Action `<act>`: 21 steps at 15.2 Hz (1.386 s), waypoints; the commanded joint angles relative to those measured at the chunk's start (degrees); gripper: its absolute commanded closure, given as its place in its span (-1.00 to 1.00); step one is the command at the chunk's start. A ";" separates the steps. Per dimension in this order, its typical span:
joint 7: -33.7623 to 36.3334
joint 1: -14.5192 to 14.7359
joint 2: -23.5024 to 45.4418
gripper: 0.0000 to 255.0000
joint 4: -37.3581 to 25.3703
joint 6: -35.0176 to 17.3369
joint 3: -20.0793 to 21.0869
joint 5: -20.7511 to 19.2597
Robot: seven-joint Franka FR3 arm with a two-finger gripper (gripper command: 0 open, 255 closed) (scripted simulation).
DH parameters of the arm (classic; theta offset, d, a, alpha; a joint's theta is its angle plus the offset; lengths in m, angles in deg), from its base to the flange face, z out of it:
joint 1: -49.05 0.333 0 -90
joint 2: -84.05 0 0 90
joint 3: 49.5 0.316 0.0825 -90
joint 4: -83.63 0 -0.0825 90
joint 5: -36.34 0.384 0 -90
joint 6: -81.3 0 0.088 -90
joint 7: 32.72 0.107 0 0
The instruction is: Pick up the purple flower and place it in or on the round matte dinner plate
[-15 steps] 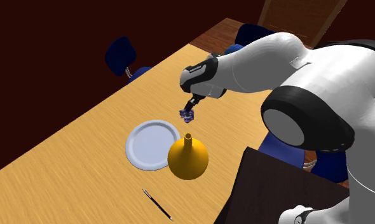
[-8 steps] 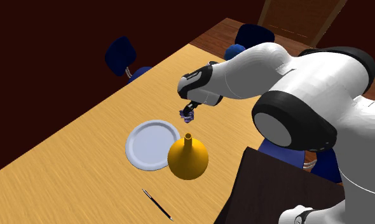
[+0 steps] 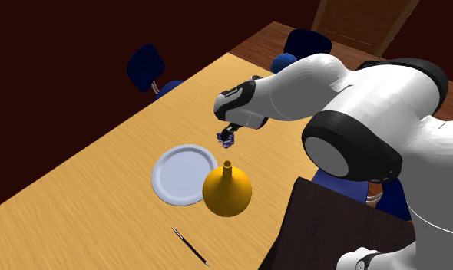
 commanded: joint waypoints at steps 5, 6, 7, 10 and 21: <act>0.00 0.00 0.00 1.00 0.00 0.00 0.00 0.00; 0.00 0.00 0.00 1.00 0.00 0.00 0.00 0.00; 0.00 0.00 0.00 1.00 0.01 -0.01 0.00 0.01; 0.00 0.00 0.01 1.00 0.00 -0.01 0.00 0.01; 4.32 2.59 -6.81 1.00 2.63 3.97 -3.58 -4.40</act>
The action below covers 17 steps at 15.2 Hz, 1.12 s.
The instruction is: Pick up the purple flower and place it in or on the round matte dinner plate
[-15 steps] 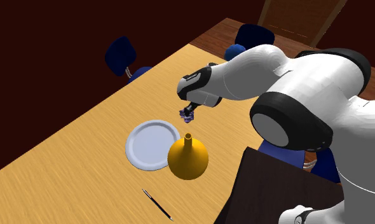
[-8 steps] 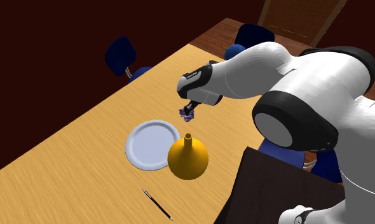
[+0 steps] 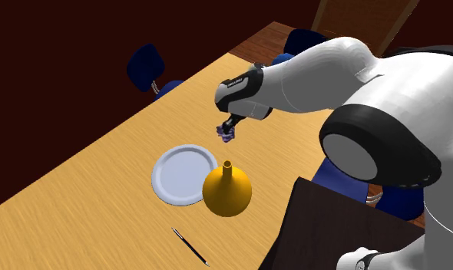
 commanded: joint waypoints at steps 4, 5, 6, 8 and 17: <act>2.25 1.14 -2.82 1.00 0.47 2.14 -1.68 -2.33; 2.67 1.36 -3.39 1.00 0.58 2.54 -1.99 -2.78; 2.97 1.51 -3.78 1.00 0.66 2.82 -2.21 -3.09; 5.34 3.92 -4.82 1.00 1.97 1.64 -2.04 -3.51; 17.73 14.80 -7.50 1.00 4.69 -2.21 -1.67 -6.46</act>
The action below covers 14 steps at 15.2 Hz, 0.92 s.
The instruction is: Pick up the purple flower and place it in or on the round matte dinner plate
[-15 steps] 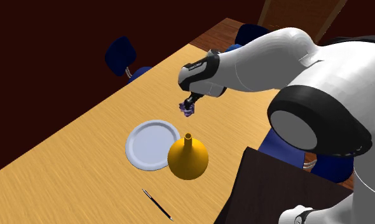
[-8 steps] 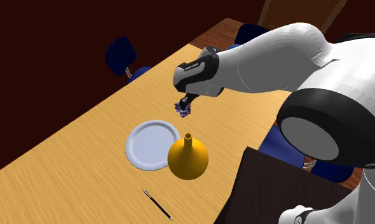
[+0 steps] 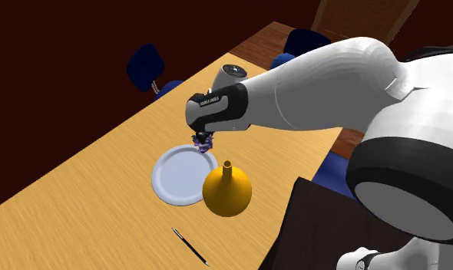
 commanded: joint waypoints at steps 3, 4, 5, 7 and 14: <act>6.48 5.01 -0.42 1.00 -0.16 -1.06 -0.11 -1.88; 8.05 6.20 -0.39 1.00 -0.37 -1.22 -0.15 -2.36; 9.64 7.38 -0.32 1.00 -0.65 -1.34 -0.20 -2.85; 12.85 9.72 -0.06 1.00 -1.40 -1.47 -0.34 -3.86; 12.35 9.64 3.53 1.00 -2.51 -4.20 1.70 -1.71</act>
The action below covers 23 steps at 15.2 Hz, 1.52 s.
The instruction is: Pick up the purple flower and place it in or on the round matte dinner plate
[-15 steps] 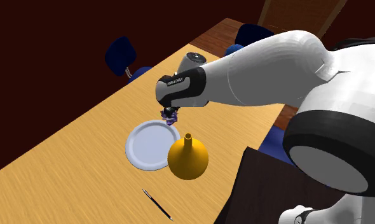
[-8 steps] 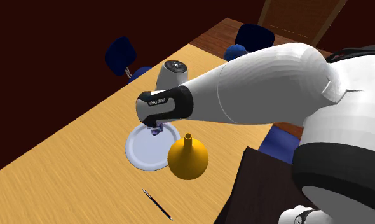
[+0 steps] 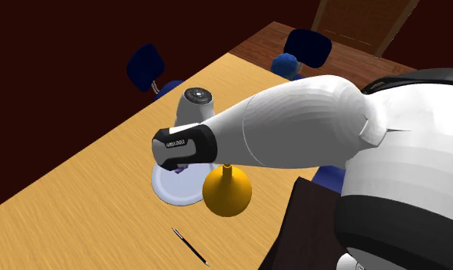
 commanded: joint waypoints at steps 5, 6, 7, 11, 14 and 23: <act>-2.63 -1.70 3.39 1.00 -0.71 -2.71 2.28 2.72; -3.04 -1.98 3.99 1.00 -0.90 -3.13 2.67 3.15; -3.45 -2.27 4.60 1.00 -1.10 -3.56 3.06 3.56; -5.04 -3.42 7.08 1.00 -2.03 -5.21 4.61 5.14; -5.89 -4.06 8.47 1.00 -2.62 -6.09 5.47 5.95; -5.88 -4.05 8.48 -1.00 -2.63 -6.08 5.47 5.95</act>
